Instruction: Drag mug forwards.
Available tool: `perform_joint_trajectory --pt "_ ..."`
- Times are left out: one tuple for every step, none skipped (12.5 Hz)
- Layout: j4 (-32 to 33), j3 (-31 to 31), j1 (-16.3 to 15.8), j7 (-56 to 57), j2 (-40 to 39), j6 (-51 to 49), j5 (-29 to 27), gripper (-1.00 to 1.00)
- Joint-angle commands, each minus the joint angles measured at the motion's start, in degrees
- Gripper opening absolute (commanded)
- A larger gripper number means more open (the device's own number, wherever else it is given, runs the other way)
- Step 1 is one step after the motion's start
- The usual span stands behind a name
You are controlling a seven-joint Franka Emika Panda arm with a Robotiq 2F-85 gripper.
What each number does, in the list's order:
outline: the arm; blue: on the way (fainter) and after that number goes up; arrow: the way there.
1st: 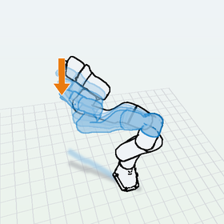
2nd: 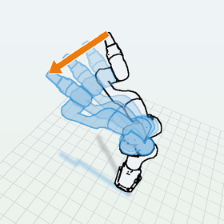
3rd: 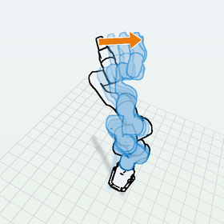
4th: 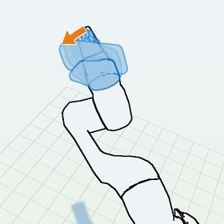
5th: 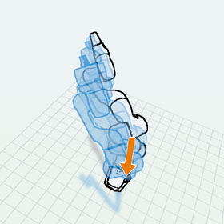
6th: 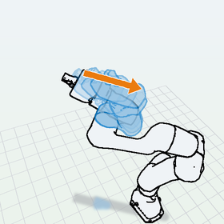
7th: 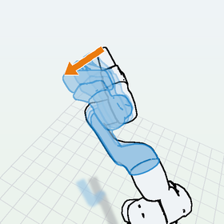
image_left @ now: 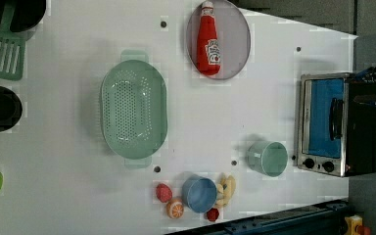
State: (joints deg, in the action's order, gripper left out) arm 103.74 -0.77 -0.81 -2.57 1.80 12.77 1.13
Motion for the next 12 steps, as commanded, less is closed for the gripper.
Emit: perform_joint_trajectory --pt "19.30 -2.89 1.51 1.45 25.73 -6.94 0.08 0.59" --pt "19.87 -3.06 1.56 1.41 25.49 -6.91 0.08 0.82" --pt "20.76 -3.38 1.58 1.14 24.92 -6.75 0.08 0.99" --pt "21.95 -3.88 1.66 0.67 23.99 -6.30 0.08 1.00" --pt "23.37 -4.58 1.84 -0.38 22.74 -5.39 0.08 1.00" --pt "24.96 -5.32 2.14 -2.25 21.24 -3.87 0.08 1.00" --pt "26.63 -6.15 2.45 -4.77 19.42 -1.48 0.08 1.00" --pt "28.36 -7.01 2.72 -7.42 17.39 1.71 0.08 1.00" --pt "30.08 -7.80 2.96 -9.90 15.25 5.63 0.08 1.00" --pt "31.70 -8.57 3.14 -12.31 12.86 9.96 0.07 1.00" --pt "33.15 -9.37 3.21 -14.84 10.20 14.55 0.07 1.00" --pt "34.30 -10.01 3.25 -17.91 7.28 19.04 0.07 1.00"
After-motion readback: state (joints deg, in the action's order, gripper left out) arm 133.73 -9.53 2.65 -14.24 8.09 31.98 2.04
